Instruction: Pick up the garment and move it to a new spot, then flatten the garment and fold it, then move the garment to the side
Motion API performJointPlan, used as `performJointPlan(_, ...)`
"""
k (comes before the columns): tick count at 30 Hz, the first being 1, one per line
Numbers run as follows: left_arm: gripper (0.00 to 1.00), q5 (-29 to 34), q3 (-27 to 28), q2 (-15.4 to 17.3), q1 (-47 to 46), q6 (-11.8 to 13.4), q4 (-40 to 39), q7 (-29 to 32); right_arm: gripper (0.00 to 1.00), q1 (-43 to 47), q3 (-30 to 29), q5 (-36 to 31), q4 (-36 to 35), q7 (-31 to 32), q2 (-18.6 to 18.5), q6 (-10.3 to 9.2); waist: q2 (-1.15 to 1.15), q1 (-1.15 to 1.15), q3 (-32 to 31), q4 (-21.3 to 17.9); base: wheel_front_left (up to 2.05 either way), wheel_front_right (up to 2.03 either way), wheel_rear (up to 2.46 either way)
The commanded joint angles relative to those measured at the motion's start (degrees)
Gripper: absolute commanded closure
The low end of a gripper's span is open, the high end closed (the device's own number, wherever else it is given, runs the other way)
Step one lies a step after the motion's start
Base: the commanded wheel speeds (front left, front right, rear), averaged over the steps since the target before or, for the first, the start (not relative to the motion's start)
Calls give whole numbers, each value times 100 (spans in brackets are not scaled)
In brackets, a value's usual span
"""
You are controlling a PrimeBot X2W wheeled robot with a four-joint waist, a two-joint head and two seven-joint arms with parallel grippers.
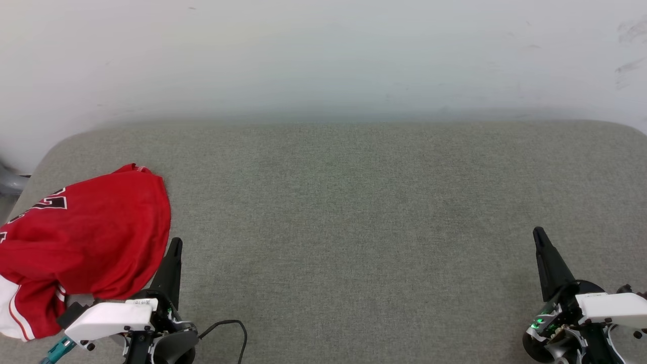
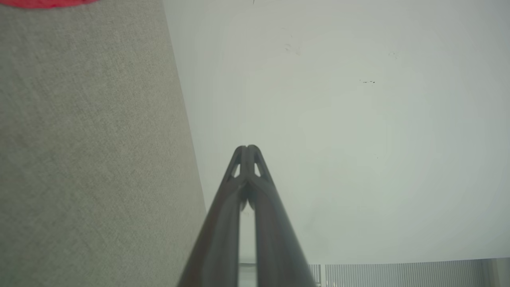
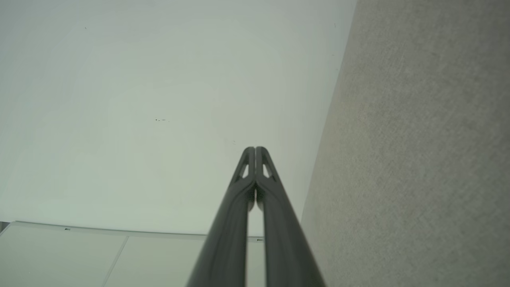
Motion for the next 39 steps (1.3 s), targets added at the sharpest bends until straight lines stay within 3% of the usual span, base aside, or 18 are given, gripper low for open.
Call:
performJointPlan(1,100,-10,14,-16,-32,-26,-7,11,100,-78,-5,-34,8,7,21,-2,0,0,0,0,0,0,0)
performJointPlan(26,100,-10,14,-15,-32,-26,-7,11,100,-78,-2,-32,8,5,21,-2,0,0,0,0,0,0,0)
performJointPlan(27,0,0,-2,-1,0,0,0,0,0,0,0,0,0,-1,0,0,0,0,0,0,0,0,0)
performJointPlan(39,0,49,-295,-6,74,2,-60,-240,0,180,142,-90,-124,-200,-2,-1,0,0,1,2,0,0,0)
